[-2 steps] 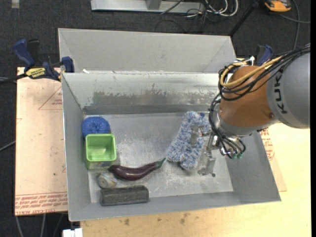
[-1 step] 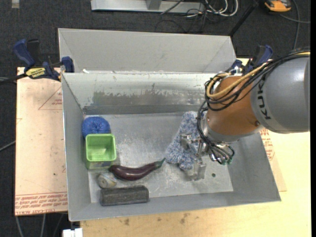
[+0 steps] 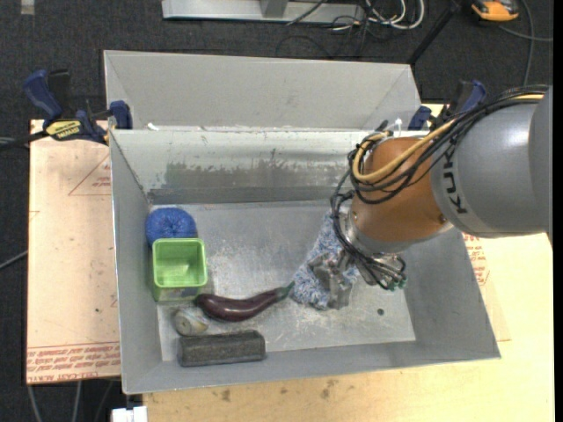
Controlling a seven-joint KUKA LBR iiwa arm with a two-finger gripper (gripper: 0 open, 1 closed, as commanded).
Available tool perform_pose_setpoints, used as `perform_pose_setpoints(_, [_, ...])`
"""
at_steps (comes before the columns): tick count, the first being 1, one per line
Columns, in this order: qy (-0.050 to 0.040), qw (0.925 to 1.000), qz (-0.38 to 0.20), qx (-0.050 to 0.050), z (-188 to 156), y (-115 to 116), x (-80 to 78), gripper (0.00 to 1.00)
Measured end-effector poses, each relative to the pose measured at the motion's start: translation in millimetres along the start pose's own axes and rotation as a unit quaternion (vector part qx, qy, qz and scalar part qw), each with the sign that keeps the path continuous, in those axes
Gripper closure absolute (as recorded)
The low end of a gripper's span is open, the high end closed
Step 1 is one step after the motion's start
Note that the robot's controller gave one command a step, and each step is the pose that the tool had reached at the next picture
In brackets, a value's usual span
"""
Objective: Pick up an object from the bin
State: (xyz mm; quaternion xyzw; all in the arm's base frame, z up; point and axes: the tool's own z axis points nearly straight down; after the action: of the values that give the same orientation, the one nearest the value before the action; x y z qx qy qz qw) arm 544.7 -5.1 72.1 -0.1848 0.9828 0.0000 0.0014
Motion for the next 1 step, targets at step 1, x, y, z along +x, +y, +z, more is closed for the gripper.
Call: perform_pose_setpoints(1, [0.0000, 1.0000, 0.000, 0.000, 0.0, 0.0, 0.0, 1.00])
